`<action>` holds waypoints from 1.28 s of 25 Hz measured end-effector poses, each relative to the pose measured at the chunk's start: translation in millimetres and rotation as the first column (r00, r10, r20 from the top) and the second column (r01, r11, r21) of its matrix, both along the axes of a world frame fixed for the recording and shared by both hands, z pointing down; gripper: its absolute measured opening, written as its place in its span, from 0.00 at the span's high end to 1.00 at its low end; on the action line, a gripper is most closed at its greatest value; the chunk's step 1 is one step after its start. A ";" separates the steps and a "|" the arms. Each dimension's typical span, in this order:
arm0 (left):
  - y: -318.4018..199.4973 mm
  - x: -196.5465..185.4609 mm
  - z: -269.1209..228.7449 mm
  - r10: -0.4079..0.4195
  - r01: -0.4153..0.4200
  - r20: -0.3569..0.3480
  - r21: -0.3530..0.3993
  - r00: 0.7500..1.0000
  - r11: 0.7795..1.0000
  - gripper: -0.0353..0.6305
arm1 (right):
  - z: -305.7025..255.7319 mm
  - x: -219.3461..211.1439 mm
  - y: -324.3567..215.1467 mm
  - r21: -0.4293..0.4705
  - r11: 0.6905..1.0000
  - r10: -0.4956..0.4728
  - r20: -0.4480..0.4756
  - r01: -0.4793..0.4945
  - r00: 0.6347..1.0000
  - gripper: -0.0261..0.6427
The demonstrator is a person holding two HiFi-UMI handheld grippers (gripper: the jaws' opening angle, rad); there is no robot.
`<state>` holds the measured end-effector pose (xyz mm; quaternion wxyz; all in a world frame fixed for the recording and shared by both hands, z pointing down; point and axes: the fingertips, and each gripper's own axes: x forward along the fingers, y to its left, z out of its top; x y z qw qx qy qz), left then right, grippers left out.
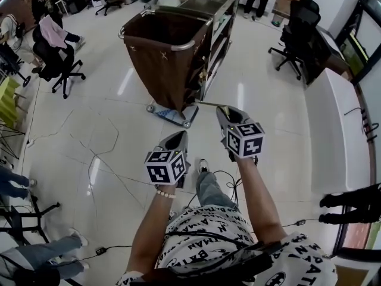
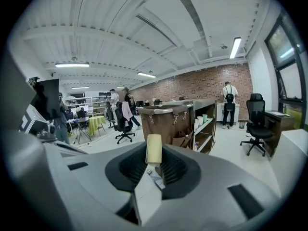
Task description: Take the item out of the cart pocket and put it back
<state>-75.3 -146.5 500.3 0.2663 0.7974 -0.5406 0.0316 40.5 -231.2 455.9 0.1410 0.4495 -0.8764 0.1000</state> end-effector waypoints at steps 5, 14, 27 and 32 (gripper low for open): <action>-78.0 11.7 -8.8 0.007 -0.007 -0.002 0.003 1.000 1.000 0.94 | -20.0 -7.5 -89.8 0.035 0.999 -0.020 0.008 0.019 1.000 0.84; -207.4 24.8 -10.1 -0.023 0.023 -0.009 -0.028 1.000 0.999 0.94 | -29.2 -11.5 -225.9 0.038 0.997 -0.073 -0.004 0.073 0.997 0.84; -294.2 13.4 18.3 -0.092 0.090 -0.012 -0.100 0.996 0.991 0.94 | 55.2 -43.5 -300.3 -0.125 0.977 -0.182 -0.050 0.174 0.982 0.84; -303.7 3.9 34.2 -0.117 0.113 -0.017 -0.135 0.993 0.984 0.94 | 98.0 -57.8 -309.9 -0.199 0.959 -0.222 -0.075 0.203 0.972 0.84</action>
